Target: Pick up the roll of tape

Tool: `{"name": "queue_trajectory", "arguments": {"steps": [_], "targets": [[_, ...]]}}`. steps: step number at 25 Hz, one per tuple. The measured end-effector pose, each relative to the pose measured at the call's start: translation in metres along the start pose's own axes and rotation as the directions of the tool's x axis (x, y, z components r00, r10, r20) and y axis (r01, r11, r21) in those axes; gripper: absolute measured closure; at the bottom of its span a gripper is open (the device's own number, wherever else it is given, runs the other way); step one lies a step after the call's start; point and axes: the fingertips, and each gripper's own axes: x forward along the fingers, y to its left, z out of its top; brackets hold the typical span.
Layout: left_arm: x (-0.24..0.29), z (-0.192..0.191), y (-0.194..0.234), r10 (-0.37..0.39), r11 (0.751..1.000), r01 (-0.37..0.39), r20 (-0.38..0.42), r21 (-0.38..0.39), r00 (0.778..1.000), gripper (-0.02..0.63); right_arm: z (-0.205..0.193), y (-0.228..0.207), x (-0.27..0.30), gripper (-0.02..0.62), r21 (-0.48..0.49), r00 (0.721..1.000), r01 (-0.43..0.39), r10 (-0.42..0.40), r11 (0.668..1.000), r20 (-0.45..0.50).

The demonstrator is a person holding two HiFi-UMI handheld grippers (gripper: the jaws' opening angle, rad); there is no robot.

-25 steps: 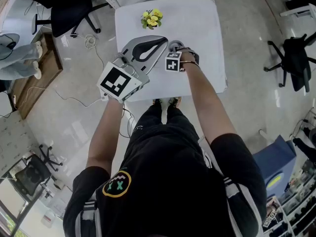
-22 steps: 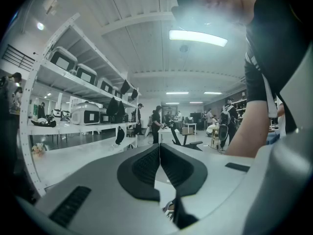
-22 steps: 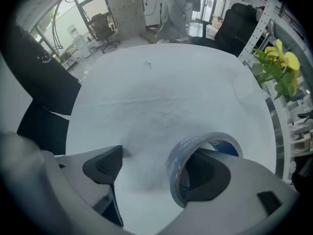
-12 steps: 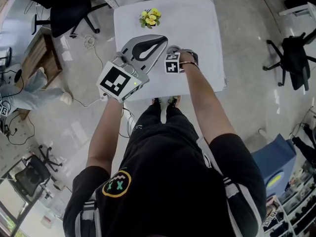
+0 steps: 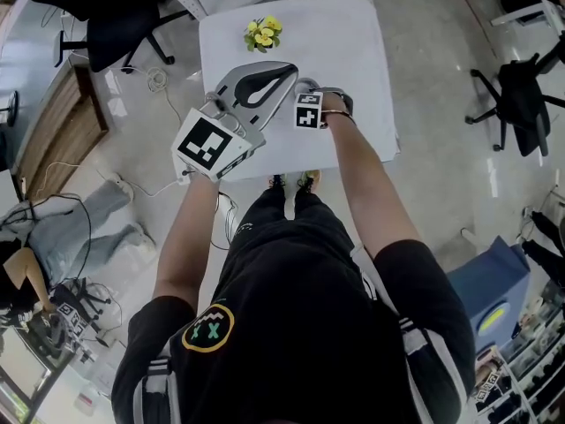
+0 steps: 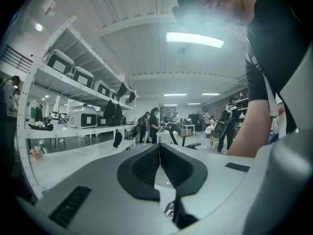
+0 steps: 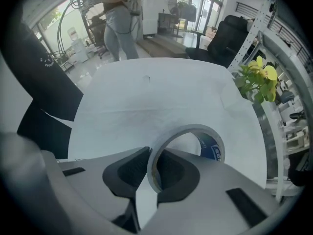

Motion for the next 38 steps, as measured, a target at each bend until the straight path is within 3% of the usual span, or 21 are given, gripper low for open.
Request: {"name": "queue_trajectory", "arguments": {"steps": [8,16,20,28,34,38], "targets": [[-0.006,0.005,-0.009,-0.020,1.000,0.020,0.011,-0.008,1.000,0.586,0.012,-0.014,-0.049,0.528,0.142,0.985,0.093,-0.112,0.985,0.132],[-0.014,0.003,-0.009,-0.020,1.000,0.020,0.000,-0.008,1.000,0.586,0.031,-0.023,-0.117,0.528,0.224,0.933,0.197,-0.253,0.955,0.255],[-0.014,0.006,-0.009,-0.024,1.000,0.024,0.007,-0.004,1.000,0.586,0.044,-0.025,-0.152,0.527,0.280,0.889,0.229,-0.317,0.932,0.331],[-0.018,0.011,-0.011,-0.030,1.000,0.030,0.016,0.003,0.999,0.586,0.061,-0.034,-0.243,0.526,0.440,0.731,0.265,-0.476,0.858,0.488],[-0.019,0.015,-0.009,-0.029,1.000,0.029,0.021,0.006,0.999,0.586,0.073,-0.033,-0.320,0.526,0.515,0.563,0.290,-0.579,0.807,0.590],[-0.021,0.020,-0.008,-0.031,0.999,0.031,0.026,0.015,0.999,0.586,0.080,-0.026,-0.365,0.526,0.535,0.469,0.325,-0.624,0.780,0.625]]}}
